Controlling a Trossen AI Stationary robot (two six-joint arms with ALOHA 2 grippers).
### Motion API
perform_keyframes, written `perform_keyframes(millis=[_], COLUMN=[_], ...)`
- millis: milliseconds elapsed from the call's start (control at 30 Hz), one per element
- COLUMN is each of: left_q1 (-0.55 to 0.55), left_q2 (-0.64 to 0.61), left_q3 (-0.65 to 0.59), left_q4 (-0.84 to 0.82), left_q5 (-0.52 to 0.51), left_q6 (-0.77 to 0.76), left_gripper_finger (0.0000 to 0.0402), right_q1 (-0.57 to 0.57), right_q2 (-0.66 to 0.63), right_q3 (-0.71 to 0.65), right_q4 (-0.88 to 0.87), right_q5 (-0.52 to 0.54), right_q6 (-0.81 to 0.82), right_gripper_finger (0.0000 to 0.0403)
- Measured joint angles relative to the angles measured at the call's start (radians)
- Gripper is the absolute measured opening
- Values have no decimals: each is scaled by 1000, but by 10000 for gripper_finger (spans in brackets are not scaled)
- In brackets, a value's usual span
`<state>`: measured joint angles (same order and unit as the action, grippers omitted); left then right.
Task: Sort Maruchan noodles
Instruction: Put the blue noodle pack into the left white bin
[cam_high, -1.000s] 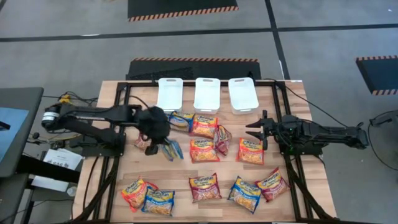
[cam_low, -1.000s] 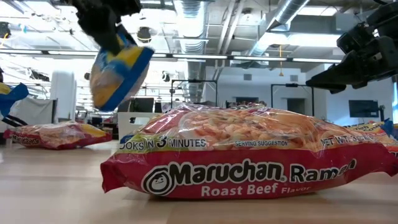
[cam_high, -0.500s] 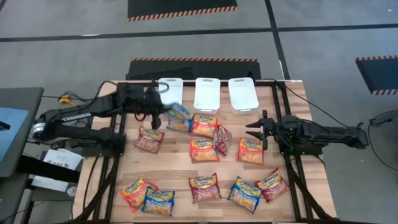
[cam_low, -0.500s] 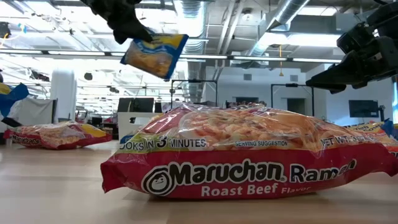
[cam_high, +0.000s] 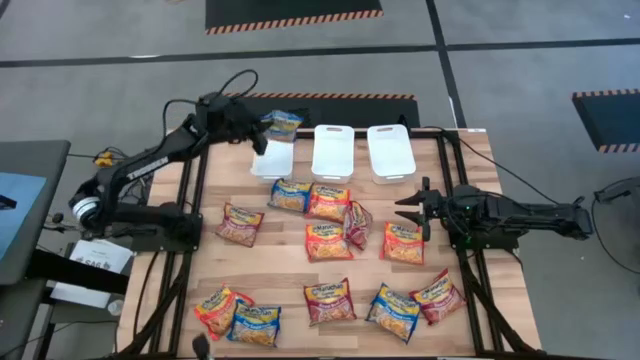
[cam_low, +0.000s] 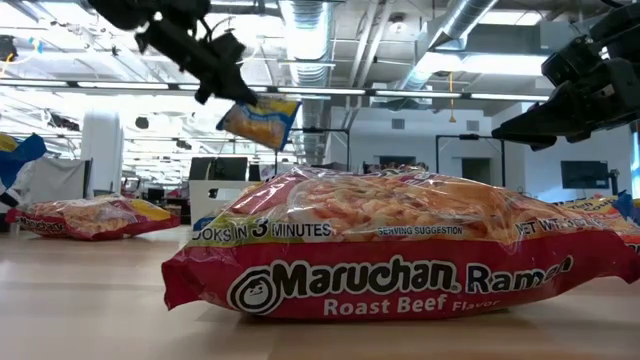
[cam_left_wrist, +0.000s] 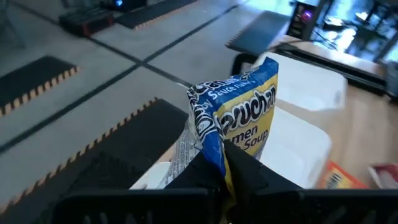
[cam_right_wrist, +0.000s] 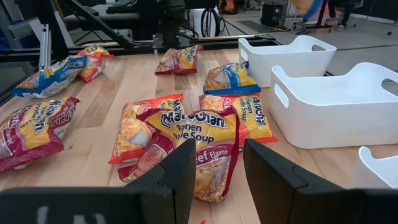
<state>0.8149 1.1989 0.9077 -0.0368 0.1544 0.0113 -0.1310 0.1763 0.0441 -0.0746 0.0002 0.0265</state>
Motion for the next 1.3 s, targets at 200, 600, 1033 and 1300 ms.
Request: perform_keyframes(millis=[200, 600, 1033, 1300], left_q1=[88, 150, 155, 173], left_q2=[103, 312, 392, 392], left_q3=[0, 0, 1, 0], left_q4=[53, 178, 225, 203], left_q5=[33, 98, 89, 101], left_q6=[-87, -197, -256, -268], left_gripper_finger=[0, 0, 0, 0], right_q1=[0, 0, 0, 0], right_q2=[0, 0, 0, 0], right_q3=[0, 0, 0, 0], right_q4=[0, 0, 0, 0], right_q5=[0, 0, 0, 0], right_q6=[0, 0, 0, 0], right_gripper_finger=[159, 159, 159, 159])
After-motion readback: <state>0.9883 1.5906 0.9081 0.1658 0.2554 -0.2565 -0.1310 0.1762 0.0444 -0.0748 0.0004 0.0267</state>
